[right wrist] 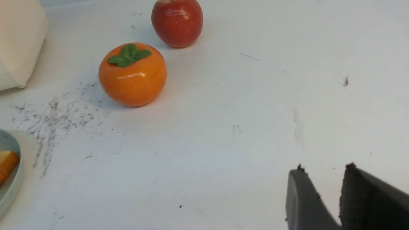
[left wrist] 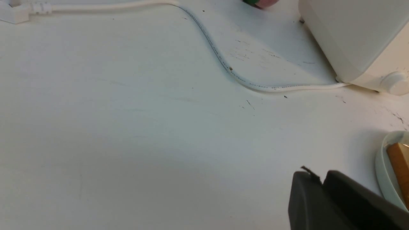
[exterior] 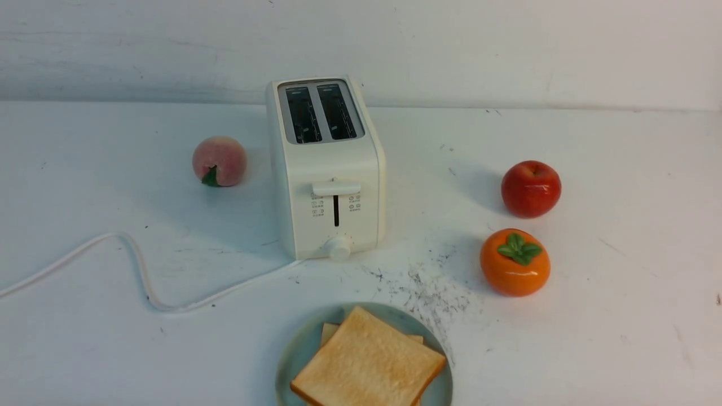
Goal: Take toasted bread from bread machine on white table place on plate.
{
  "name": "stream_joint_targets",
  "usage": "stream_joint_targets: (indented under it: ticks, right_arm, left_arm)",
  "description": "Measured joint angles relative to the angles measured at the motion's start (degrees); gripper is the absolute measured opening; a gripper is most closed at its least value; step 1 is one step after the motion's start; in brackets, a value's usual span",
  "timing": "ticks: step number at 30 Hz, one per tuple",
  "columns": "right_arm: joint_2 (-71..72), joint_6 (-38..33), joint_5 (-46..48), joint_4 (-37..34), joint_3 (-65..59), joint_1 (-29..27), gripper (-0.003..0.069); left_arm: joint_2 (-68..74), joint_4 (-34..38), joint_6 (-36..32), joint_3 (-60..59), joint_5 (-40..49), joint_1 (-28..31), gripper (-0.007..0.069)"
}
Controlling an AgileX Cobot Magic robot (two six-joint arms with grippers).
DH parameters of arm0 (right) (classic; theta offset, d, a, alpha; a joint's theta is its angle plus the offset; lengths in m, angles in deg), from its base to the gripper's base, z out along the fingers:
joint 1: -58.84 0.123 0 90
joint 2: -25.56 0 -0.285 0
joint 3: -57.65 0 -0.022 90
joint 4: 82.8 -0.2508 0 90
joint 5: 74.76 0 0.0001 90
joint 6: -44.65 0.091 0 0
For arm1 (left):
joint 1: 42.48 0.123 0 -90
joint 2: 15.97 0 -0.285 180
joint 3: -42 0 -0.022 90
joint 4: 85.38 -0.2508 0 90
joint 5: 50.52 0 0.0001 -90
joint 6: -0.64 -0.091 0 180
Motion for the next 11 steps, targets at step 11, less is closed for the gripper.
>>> stream_joint_targets:
  ticks: [11]
  right_arm:
    - [0.0, 0.0, 0.0, 0.0, 0.0, 0.0, 0.0208]
  left_arm:
    - [0.0, 0.0, 0.0, 0.0, 0.0, 0.0, 0.0075]
